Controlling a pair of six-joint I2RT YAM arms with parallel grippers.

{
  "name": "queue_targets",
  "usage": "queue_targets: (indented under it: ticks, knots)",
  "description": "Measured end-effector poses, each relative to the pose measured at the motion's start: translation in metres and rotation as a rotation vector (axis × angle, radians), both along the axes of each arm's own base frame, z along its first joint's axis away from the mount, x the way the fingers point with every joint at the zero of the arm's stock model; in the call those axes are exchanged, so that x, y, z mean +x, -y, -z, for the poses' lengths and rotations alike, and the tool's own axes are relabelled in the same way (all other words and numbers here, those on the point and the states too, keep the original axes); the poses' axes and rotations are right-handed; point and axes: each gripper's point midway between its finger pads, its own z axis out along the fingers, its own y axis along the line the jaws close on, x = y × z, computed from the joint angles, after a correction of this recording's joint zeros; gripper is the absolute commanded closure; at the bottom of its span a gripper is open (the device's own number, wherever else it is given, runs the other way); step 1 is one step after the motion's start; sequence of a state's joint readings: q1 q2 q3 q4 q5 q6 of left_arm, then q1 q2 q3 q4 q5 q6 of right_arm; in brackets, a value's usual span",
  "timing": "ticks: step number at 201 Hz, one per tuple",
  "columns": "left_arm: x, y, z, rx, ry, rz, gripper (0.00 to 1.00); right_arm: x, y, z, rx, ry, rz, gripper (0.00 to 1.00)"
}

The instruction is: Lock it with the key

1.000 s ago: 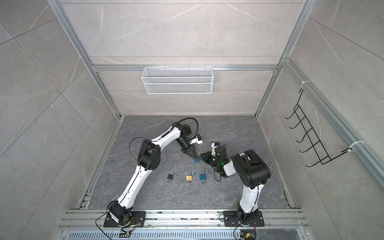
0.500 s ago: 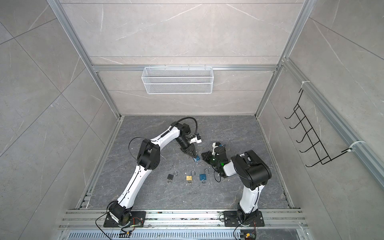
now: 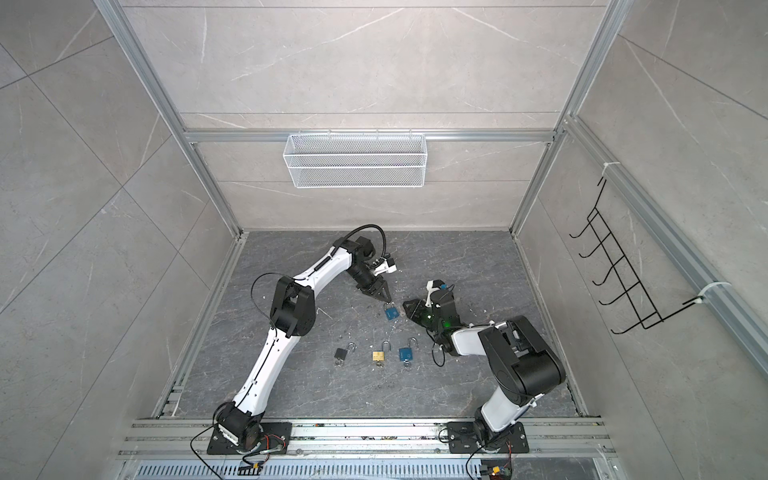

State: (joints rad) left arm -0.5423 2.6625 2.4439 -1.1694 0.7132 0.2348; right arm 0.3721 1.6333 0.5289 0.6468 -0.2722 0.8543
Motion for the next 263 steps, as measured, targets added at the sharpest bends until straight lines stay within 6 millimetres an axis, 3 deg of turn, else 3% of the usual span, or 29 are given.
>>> queue_targets:
  ticks: [27,47,62,85,112,124,134,145,151,165,185,201,220,245,263]
  knots:
    - [0.014,0.003,0.001,0.009,0.055,-0.049,0.44,-0.004,-0.001,-0.003,-0.041,-0.007,-0.034,0.67]
    - [0.018,-0.007,-0.003,0.048,0.127,-0.121,0.43,-0.007,-0.005,-0.014,-0.094,0.003,-0.079,0.62]
    - [0.015,-0.020,-0.016,0.051,0.214,-0.193,0.41,-0.007,-0.008,-0.029,-0.146,0.027,-0.117,0.50]
    - [0.013,-0.036,-0.068,-0.002,0.382,-0.291,0.33,-0.009,-0.007,-0.054,-0.236,0.061,-0.145,0.01]
    - [0.027,-0.046,-0.151,-0.097,0.614,-0.406,0.31,-0.018,0.005,-0.085,-0.355,0.102,-0.132,0.00]
    - [0.029,-0.050,-0.173,-0.127,0.679,-0.450,0.31,-0.022,0.016,-0.096,-0.384,0.107,-0.094,0.00]
    - [0.028,-0.055,-0.181,-0.139,0.711,-0.487,0.30,-0.027,0.025,-0.102,-0.401,0.103,-0.061,0.00]
    - [0.021,-0.063,-0.177,-0.134,0.722,-0.530,0.29,-0.032,0.033,-0.106,-0.409,0.093,-0.034,0.00]
    - [0.016,-0.068,-0.171,-0.130,0.718,-0.554,0.29,-0.035,0.037,-0.108,-0.411,0.088,-0.025,0.05]
    - [-0.001,-0.080,-0.144,-0.097,0.684,-0.601,0.29,-0.040,0.041,-0.110,-0.406,0.071,-0.008,0.08]
    - [-0.026,-0.097,-0.102,-0.014,0.614,-0.654,0.28,-0.047,0.042,-0.104,-0.411,0.024,-0.018,0.07]
    - [-0.040,-0.107,-0.084,0.033,0.569,-0.685,0.28,-0.051,0.041,-0.098,-0.425,-0.017,-0.031,0.00]
    - [-0.050,-0.109,-0.087,0.022,0.546,-0.700,0.28,-0.057,0.037,-0.094,-0.431,-0.027,-0.050,0.01]
    - [-0.059,-0.109,-0.106,-0.041,0.547,-0.716,0.28,-0.069,0.028,-0.081,-0.423,-0.040,-0.090,0.13]
    - [-0.066,-0.108,-0.115,-0.080,0.548,-0.717,0.28,-0.078,0.018,-0.070,-0.423,-0.061,-0.125,0.16]
